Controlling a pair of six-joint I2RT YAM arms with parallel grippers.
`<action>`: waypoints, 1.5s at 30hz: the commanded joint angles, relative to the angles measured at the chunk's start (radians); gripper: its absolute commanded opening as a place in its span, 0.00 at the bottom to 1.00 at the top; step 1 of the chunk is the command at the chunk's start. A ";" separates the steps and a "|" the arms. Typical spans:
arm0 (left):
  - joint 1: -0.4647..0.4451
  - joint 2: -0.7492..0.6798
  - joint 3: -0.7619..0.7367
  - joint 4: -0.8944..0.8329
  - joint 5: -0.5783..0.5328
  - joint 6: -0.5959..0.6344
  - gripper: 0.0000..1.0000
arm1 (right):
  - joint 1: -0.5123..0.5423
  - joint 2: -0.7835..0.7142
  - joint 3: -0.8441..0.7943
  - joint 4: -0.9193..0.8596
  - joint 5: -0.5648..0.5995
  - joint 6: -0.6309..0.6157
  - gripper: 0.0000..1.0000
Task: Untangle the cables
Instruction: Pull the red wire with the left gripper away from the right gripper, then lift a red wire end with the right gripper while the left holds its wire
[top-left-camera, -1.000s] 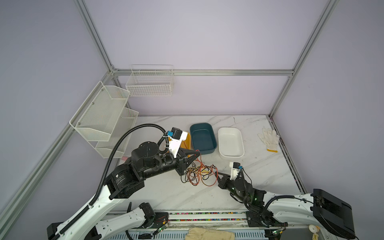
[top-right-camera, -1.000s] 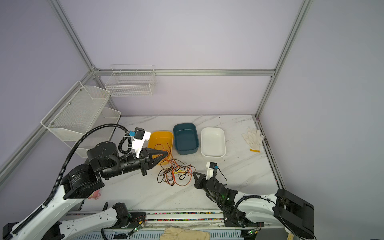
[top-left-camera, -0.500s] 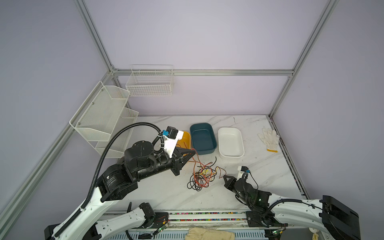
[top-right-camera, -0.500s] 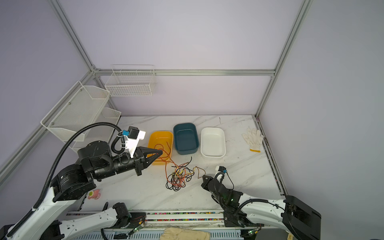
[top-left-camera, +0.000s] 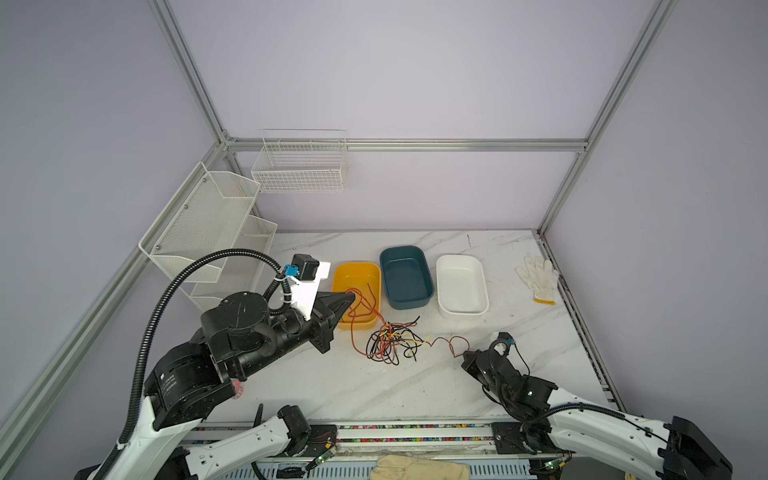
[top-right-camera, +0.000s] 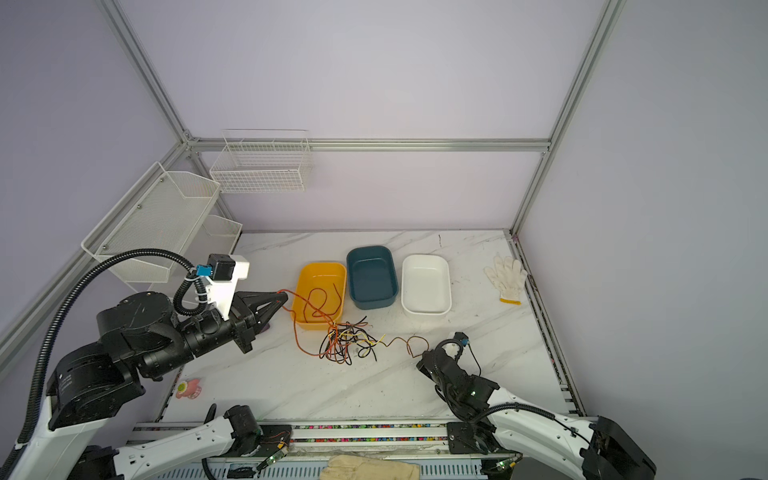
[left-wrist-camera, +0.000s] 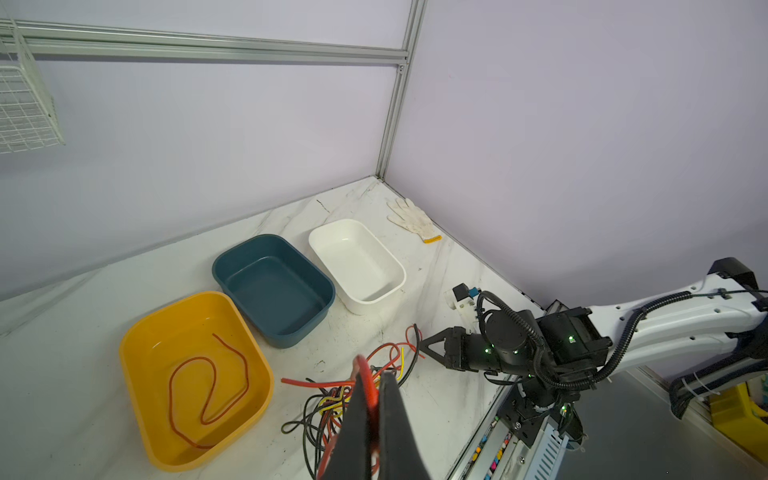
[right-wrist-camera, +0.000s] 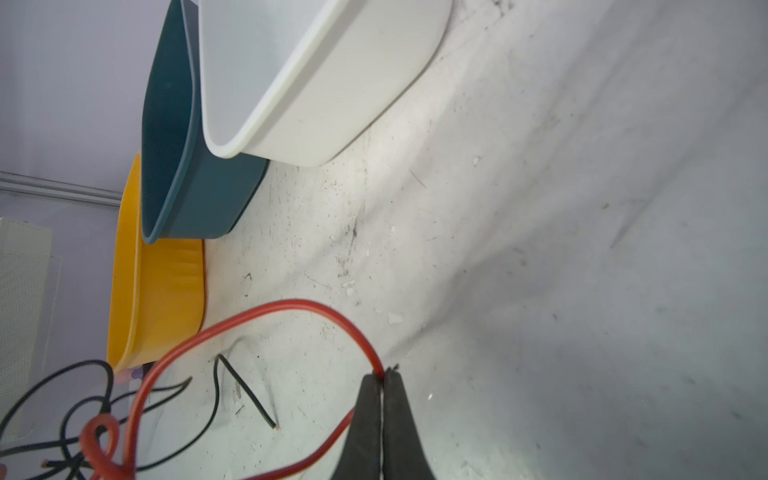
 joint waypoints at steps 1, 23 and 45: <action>-0.004 0.005 0.009 0.036 -0.009 0.016 0.00 | -0.004 -0.056 0.118 -0.215 0.094 -0.057 0.00; 0.040 0.094 -0.436 0.145 -0.064 -0.042 0.00 | -0.018 -0.059 0.985 -0.557 0.229 -0.498 0.00; 0.180 0.265 -0.609 0.250 0.024 -0.068 0.00 | -0.019 0.320 1.767 -0.678 -0.035 -0.746 0.00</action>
